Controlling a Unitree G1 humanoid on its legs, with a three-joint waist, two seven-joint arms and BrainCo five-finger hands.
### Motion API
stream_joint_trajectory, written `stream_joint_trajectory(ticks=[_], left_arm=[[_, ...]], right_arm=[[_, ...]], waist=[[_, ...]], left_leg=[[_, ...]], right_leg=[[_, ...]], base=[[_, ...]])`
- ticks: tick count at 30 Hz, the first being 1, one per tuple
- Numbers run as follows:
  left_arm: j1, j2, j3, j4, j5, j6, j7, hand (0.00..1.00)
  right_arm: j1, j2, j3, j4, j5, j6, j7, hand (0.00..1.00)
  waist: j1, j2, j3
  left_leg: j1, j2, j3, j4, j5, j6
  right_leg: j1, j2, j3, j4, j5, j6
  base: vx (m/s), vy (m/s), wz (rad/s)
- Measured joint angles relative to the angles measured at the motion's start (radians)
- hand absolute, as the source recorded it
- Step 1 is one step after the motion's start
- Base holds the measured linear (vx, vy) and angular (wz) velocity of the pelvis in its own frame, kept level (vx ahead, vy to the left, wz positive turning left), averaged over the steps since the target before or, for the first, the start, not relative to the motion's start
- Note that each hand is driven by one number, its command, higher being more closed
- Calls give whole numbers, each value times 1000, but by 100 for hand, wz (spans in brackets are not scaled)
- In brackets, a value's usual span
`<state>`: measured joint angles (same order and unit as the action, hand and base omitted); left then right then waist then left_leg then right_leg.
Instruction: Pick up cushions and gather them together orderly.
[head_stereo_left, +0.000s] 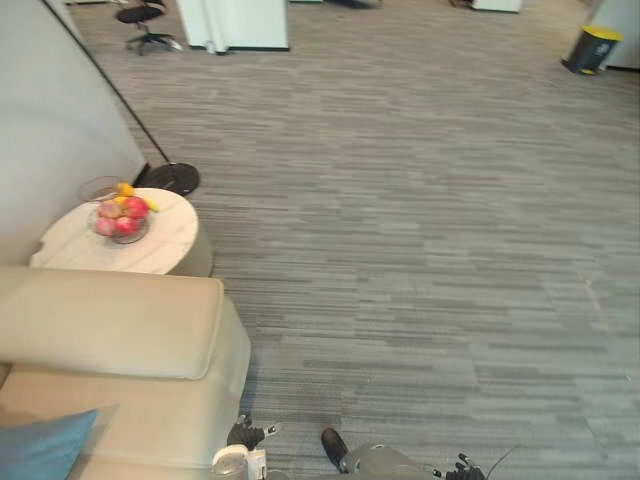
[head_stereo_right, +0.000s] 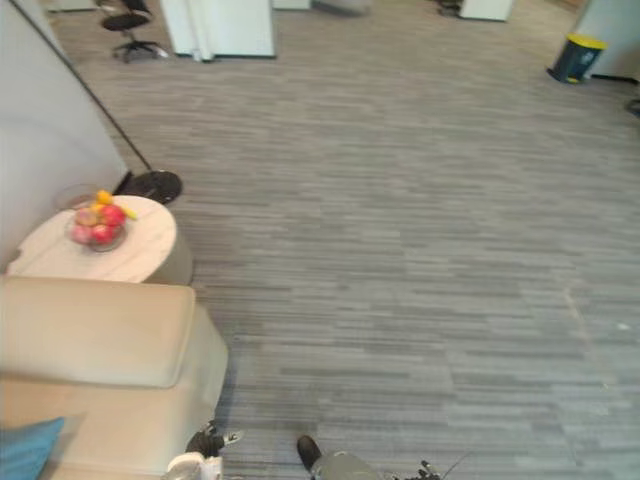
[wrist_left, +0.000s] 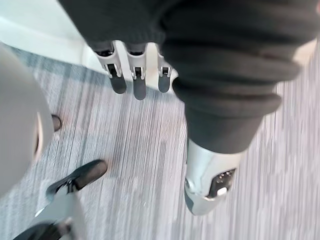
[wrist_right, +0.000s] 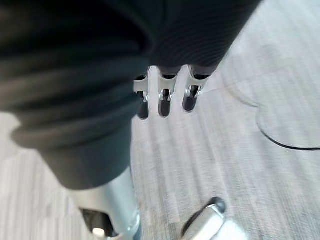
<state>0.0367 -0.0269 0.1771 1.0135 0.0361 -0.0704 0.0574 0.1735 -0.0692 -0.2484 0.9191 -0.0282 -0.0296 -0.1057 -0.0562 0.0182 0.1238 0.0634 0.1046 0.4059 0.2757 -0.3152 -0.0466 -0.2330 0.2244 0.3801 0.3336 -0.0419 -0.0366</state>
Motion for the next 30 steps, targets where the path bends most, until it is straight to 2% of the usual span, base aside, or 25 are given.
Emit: stream_joint_trajectory(ticks=[2, 3, 4, 5, 6, 7, 8, 9, 11, 12, 13, 14, 15, 16, 17, 18, 19, 20, 21, 22, 24, 25, 27, 28, 30], left_arm=[[2, 1, 0, -1, 0, 1, 0, 0], [1, 2, 0, -2, -1, 1, 0, 0], [1, 3, 0, -3, -1, 2, 1, 0], [2, 2, 0, -2, -1, 4, 1, 0], [-1, 3, 0, 1, -1, 9, 1, 0], [-7, -3, -2, 13, -2, 10, 1, 0], [-15, -5, -3, 19, -1, 10, 1, 0], [-28, -9, -3, 20, -1, 10, 1, 0], [-41, 1, -14, 22, -1, 9, 2, 0], [-59, 3, -34, 35, -1, 8, 2, 0], [-69, 5, -50, 42, -1, 9, 1, 0], [-63, 13, -55, 41, -1, 9, 2, 0], [-62, 10, -46, 41, -1, 9, 2, 0], [-39, 1, -32, 36, 0, 11, 2, 0], [-33, 0, -29, 31, 0, 11, 2, 0], [-12, -11, 2, 2, 0, 11, 2, 0], [-3, -20, 18, -29, 0, 11, 2, 0], [-2, -23, 22, -40, 0, 10, 2, 0], [6, -22, 20, -54, -1, 7, 5, 0], [7, -20, 16, -60, -2, 7, 5, 0], [6, -18, -5, -65, -3, 0, 5, 0], [6, -21, -11, -72, -3, -8, 3, 0], [1, -27, -10, -84, -4, -11, 2, 0], [-5, -29, -12, -85, -10, -13, 2, 0], [-14, -30, -24, -85, -14, -15, 2, 0]], right_arm=[[-5, 2, 2, -8, 0, -5, 1, 0], [-7, 1, 6, -8, 0, -8, 1, 0], [-4, 9, 7, -8, 1, -9, 1, 0], [-5, 8, 8, -9, 1, -12, 1, 0], [-7, 3, 9, -8, 1, -17, 1, 0], [-14, -11, 17, -3, 1, -22, 1, 0], [-22, -15, 18, 4, 0, -21, 1, 0], [-50, -20, 18, 20, 0, -20, 2, 0], [-100, -26, 21, 48, 0, -19, 2, 0], [-126, -35, 15, 40, 0, -20, 1, 0], [-121, -38, 15, 40, 0, -19, 2, 0], [-94, -33, 16, 44, -2, -19, 4, 0], [-92, -31, 13, 42, -3, -17, 6, 0], [-88, -30, 2, 36, -3, -17, 6, 0], [-81, -27, 1, 33, -3, -18, 7, 0], [-62, -22, 5, 28, -2, -17, 7, 0], [-51, -21, 9, 22, -1, -17, 6, 0], [-45, -22, 13, 15, -1, -16, 6, 0], [-45, -15, 21, -1, 1, -17, 7, 0], [-47, -10, 22, -4, 4, -17, 8, 0], [-47, -10, 21, -3, 9, -15, 9, 0], [-42, -7, 16, 0, 12, -8, 9, 0], [-41, -7, 14, 0, 31, -4, 10, 0], [-45, -6, 5, 0, 31, -5, 10, 0], [-45, -6, -20, 2, 31, -10, 8, 0]], waist=[[2, 8, -5], [4, 6, -6], [4, -3, -13], [3, 1, -14], [3, 7, -24], [3, 24, -30], [3, 29, -30], [2, 38, -23], [6, 50, -9], [-12, 70, 12], [-20, 42, 14], [-24, 17, 14], [-25, 31, 11], [-21, 48, 10], [-23, 49, 11], [-21, 42, 18], [-5, 45, 18], [7, 42, 20], [24, 25, 26], [27, 19, 21], [27, 16, 18], [28, 14, 19], [39, 8, 25], [48, 5, 27], [54, 0, 28]], left_leg=[[32, 12, 78, -13, -1, -4], [53, 19, 115, -10, 0, -6], [70, 23, 150, -8, 4, -14], [82, 27, 170, -11, 11, -22], [84, 27, 190, -13, 13, -27], [84, 30, 200, -26, 22, -31], [86, 29, 211, -34, 32, -33], [98, 27, 237, -51, 65, -37], [126, 53, 298, -78, 109, -30], [147, 65, 308, -82, 117, -37], [164, 39, 302, -79, 114, -42], [192, 10, 294, -65, 98, -68], [188, 32, 295, -39, 92, -78], [119, 137, 271, 186, 103, -70], [86, 177, 246, 284, 123, -42], [-19, 270, 148, 561, 183, 44], [-84, 315, 77, 739, 195, 64], [-109, 326, 51, 807, 195, 63], [-160, 319, 14, 883, 179, 36], [-200, 295, 7, 877, 164, 17], [-258, 248, 4, 796, 136, 11], [-291, 207, 7, 676, 108, 15], [-326, 120, -2, 417, 90, 12], [-344, 77, -24, 291, 103, -9], [-376, 5, -81, 94, 159, -25]], right_leg=[[-31, -52, -168, 59, -50, -8], [-40, -87, -263, 61, -78, -26], [-50, -128, -388, 55, -75, -43], [-52, -131, -455, 48, -71, -57], [-46, -120, -472, 32, -67, -61], [-43, -93, -441, 3, -51, -78], [-44, -81, -421, -9, -43, -77], [-47, -61, -403, -28, -19, -52], [-60, -45, -446, -32, 14, 58], [-103, -102, -563, 77, -87, -33], [-117, -189, -600, 160, -141, -79], [-110, -230, -582, 178, -205, -58], [-102, -208, -565, 167, -211, -47], [-39, -167, -554, 94, -205, -46], [-15, -154, -551, 69, -198, -53], [62, -110, -528, 8, -170, -101], [118, -79, -497, -27, -164, -130], [148, -65, -475, -44, -161, -141], [210, -50, -416, -79, -165, -156], [243, -49, -366, -105, -168, -157], [293, -53, -301, -142, -167, -153], [328, -58, -249, -155, -171, -137], [382, -75, -162, -166, -172, -133], [403, -86, -134, -176, -182, -118], [448, -110, -93, -216, -205, -86]], base=[[167, 30, -93], [243, -9, -93], [290, -70, -93], [213, -91, -102], [248, -147, -102], [163, -95, -91], [212, -130, -109], [99, -90, -124], [39, -114, -113], [-17, -71, -37], [45, -66, -21], [81, -66, -10], [192, -231, -38], [157, -251, -33], [231, -342, -42], [215, -265, -50], [228, -244, -69], [235, -183, -118], [219, -125, -136], [217, -98, -140], [275, -43, -105], [453, -9, -110], [490, 39, -126], [470, 82, -123], [426, 96, -89]])
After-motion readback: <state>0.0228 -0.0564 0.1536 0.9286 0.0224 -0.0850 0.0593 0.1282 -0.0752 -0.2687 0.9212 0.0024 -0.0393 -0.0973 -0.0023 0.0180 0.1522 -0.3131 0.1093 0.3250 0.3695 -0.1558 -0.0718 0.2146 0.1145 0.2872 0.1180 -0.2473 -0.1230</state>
